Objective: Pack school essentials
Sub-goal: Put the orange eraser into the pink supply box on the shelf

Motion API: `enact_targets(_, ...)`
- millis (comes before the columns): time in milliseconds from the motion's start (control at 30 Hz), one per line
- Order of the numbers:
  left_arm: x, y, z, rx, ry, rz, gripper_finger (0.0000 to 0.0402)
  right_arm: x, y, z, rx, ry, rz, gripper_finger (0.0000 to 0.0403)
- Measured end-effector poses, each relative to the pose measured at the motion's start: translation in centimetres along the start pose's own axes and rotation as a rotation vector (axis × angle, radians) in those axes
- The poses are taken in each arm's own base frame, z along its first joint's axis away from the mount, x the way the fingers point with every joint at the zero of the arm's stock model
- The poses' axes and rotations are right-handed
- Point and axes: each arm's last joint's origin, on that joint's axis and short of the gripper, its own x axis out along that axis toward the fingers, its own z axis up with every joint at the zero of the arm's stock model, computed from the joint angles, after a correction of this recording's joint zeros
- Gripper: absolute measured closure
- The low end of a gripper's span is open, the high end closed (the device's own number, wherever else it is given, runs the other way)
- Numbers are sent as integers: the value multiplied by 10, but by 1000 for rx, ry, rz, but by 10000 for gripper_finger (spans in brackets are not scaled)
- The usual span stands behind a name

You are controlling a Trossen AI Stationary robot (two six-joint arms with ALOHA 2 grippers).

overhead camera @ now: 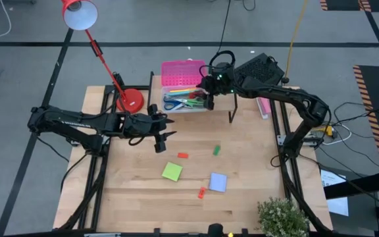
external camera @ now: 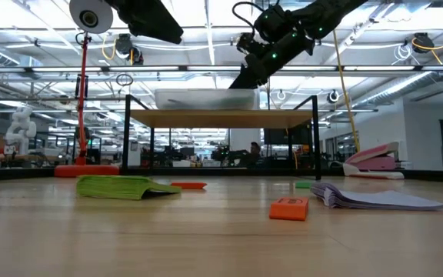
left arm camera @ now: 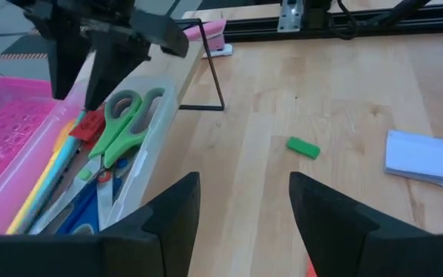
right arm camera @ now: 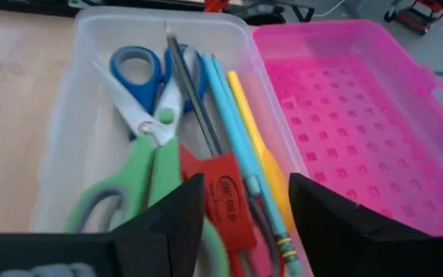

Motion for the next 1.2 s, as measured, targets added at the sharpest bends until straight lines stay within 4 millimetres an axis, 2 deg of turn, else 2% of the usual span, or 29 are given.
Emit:
enact_targets(200,-2,-6,0,4,-3,-65,197,-30,29,20,-12,1,42,212)
enact_targets(367,-6,-20,-3,26,18,-115,197,-64,63,32,45,41,135,212)
enact_targets(433,-5,-30,-9,27,52,-142,197,-76,81,31,88,63,183,212)
enact_targets(600,7,-58,-44,54,89,-200,197,-98,138,6,136,75,284,212)
enact_targets(700,18,-70,-70,59,84,-170,197,-103,171,-19,151,46,282,212)
enact_targets(833,35,-78,-91,33,36,-152,188,-105,203,-53,178,0,290,212)
enact_targets(1000,59,-86,-108,59,58,-136,153,-106,227,-85,193,-19,292,212)
enact_targets(1200,82,-91,-128,61,129,-113,139,-108,238,-96,175,-15,313,212)
